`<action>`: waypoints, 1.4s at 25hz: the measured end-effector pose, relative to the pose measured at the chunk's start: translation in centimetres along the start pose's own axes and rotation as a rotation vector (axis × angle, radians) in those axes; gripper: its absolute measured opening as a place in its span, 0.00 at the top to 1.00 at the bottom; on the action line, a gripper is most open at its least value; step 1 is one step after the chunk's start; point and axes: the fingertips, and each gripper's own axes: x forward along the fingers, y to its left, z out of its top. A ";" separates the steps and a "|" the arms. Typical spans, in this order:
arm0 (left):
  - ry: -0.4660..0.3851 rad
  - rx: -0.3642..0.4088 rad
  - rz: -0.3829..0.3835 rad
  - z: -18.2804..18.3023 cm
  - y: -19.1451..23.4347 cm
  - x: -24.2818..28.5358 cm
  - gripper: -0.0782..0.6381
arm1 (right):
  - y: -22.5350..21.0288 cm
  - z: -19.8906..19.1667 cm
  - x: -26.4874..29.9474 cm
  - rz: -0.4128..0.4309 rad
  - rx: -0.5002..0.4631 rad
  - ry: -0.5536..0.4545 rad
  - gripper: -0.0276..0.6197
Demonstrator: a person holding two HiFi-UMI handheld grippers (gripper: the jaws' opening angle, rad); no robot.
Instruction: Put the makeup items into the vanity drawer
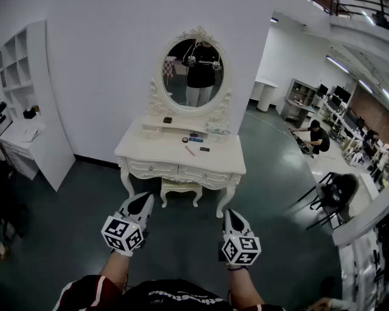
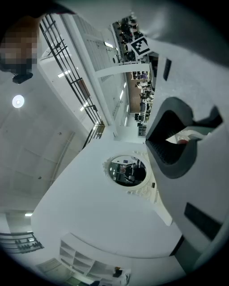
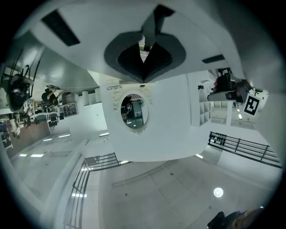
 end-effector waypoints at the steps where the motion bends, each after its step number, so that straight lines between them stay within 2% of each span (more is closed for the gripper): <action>1: -0.001 0.000 -0.003 0.1 -0.1 0.1 0.89 | -0.1 0.1 -0.1 -0.001 -0.002 0.000 0.95; 11: -0.002 0.003 -0.011 0.3 -0.8 0.8 0.89 | -0.6 0.2 -0.5 0.007 0.006 -0.002 0.95; 22: 0.000 0.013 0.032 0.5 -0.9 -0.5 0.89 | 0.3 0.6 -0.7 0.066 0.026 -0.028 0.95; 29: 0.017 0.024 0.065 0.5 0.8 -0.7 0.89 | 0.9 0.7 0.6 0.122 0.007 -0.023 0.95; 35: 0.017 0.014 0.062 -0.3 3.5 1.9 0.89 | 0.1 0.6 3.2 0.096 0.012 -0.011 0.95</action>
